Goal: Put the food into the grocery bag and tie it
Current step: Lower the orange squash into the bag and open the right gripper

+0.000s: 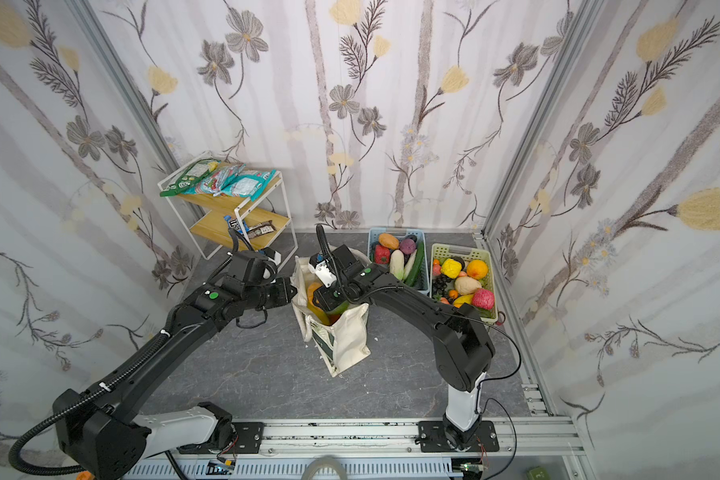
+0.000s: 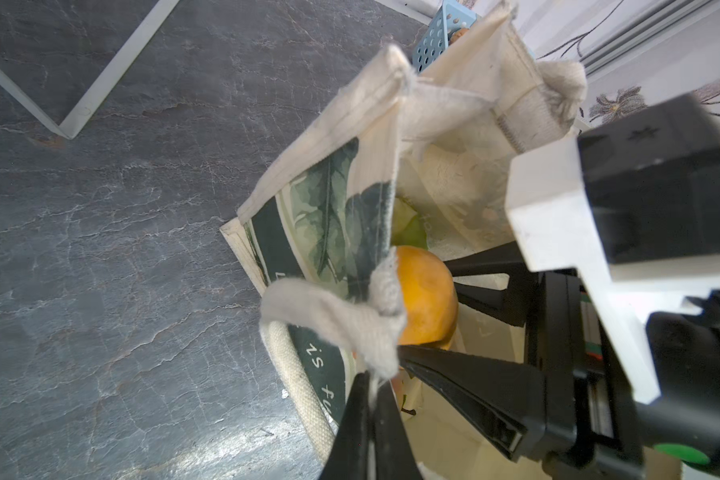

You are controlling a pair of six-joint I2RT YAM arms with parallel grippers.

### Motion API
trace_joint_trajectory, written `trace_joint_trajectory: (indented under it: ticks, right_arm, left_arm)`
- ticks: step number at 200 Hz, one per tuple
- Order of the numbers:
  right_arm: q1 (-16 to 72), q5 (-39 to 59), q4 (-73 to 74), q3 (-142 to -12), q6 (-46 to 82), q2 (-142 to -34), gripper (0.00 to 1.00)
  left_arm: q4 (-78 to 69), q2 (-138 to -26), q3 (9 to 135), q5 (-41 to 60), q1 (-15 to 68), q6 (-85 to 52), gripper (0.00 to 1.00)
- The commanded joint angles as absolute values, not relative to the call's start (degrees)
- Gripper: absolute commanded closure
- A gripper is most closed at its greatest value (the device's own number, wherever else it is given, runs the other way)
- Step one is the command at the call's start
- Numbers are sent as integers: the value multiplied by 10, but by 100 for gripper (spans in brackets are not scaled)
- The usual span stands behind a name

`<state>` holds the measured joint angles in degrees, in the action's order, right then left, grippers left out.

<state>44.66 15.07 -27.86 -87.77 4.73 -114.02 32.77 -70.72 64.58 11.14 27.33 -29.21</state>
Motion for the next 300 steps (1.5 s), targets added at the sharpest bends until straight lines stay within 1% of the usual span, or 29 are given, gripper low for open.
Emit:
trace_joint_trajectory:
  ticks: [1, 95, 214, 256, 300]
  right_arm:
    - [448, 160, -248, -874, 60, -1149, 46]
    - [450, 168, -202, -854, 92, -1174, 45]
    - [451, 170, -178, -850, 112, -1218, 45]
    - [451, 169, -176, -848, 114, -1234, 43]
    - [451, 171, -172, -848, 118, -1251, 42]
  left_arm:
    - [330, -706, 643, 112, 275, -299, 100]
    - [331, -705, 643, 112, 279, -300, 100]
    - [332, -702, 643, 110, 280, -300, 100]
    - [331, -703, 641, 110, 280, -300, 100]
    - [331, -705, 643, 110, 280, -300, 100]
